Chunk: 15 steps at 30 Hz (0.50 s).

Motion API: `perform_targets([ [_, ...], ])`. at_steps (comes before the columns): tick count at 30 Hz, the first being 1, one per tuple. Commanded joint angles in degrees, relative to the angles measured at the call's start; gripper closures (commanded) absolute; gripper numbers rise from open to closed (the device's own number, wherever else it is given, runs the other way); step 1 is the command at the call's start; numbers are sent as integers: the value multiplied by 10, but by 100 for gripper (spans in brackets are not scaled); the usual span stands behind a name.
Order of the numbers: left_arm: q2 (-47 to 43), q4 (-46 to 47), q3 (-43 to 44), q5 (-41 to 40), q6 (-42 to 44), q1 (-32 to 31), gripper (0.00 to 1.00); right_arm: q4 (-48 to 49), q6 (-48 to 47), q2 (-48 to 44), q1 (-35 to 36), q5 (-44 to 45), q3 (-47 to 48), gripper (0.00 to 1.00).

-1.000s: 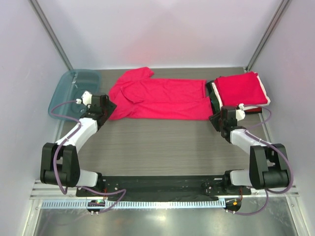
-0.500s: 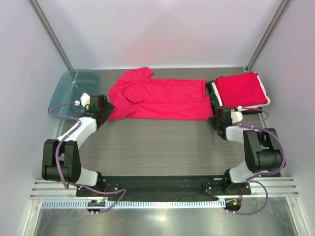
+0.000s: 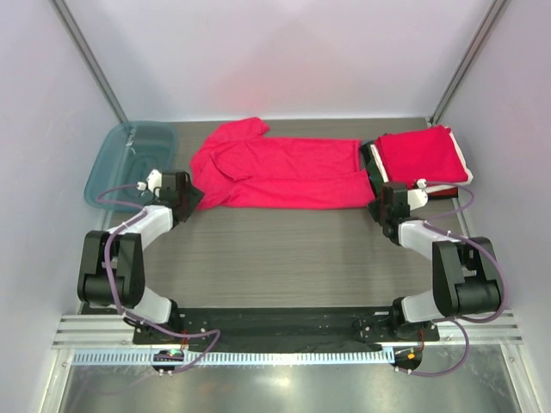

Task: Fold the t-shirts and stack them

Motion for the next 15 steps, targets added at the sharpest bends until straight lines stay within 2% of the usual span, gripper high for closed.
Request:
perform_targets([
  [1, 11, 32, -5, -1, -5, 2, 39, -17, -23, -24, 3, 4, 12, 99],
  [8, 18, 35, -34, -19, -42, 2, 41, -17, -23, -6, 2, -16, 13, 99],
  [12, 24, 109, -62, 16, -76, 0, 46, -14, -27, -3, 3, -19, 12, 99],
  [15, 31, 144, -75, 12, -84, -7, 48, -7, -32, 0, 3, -26, 12, 99],
])
